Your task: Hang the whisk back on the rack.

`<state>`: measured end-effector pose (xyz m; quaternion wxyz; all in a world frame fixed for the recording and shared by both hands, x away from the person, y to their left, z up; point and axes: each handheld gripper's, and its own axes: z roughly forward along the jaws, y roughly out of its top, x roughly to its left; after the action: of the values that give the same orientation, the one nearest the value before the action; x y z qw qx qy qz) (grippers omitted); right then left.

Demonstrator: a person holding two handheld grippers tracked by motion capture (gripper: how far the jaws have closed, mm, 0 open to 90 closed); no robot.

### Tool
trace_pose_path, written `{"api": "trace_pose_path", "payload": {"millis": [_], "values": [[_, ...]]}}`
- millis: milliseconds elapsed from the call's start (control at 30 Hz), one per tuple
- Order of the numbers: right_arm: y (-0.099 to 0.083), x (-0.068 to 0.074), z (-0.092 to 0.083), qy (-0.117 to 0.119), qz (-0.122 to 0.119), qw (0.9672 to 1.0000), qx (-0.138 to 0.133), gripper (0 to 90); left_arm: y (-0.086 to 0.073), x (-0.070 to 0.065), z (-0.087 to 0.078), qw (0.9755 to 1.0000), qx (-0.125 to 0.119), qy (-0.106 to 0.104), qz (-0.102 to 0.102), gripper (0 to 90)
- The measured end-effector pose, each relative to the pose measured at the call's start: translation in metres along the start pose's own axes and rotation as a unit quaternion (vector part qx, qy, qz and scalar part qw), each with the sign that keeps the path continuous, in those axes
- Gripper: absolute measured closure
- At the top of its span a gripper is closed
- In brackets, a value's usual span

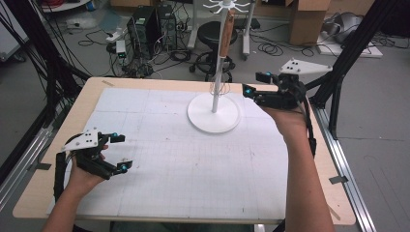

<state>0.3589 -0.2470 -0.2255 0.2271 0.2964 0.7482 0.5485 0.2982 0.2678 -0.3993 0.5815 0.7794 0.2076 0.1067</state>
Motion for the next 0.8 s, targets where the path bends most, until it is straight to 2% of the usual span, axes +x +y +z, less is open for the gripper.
{"api": "trace_pose_path", "payload": {"millis": [300,533,800], "values": [[-0.035,0.008,-0.007,0.014,0.012,0.9998,-0.005,29.1,0.000,-0.001,0.001,1.0000,0.003,-0.001,0.000,1.7],[-0.060,0.011,-0.008,0.015,0.027,0.9995,-0.008,27.3,0.000,-0.001,0.001,1.0000,0.003,-0.002,0.000,1.7],[-0.091,0.013,-0.005,0.007,0.038,0.9993,0.002,26.1,-0.001,-0.001,0.002,1.0000,0.004,-0.001,0.001,1.7]]}}
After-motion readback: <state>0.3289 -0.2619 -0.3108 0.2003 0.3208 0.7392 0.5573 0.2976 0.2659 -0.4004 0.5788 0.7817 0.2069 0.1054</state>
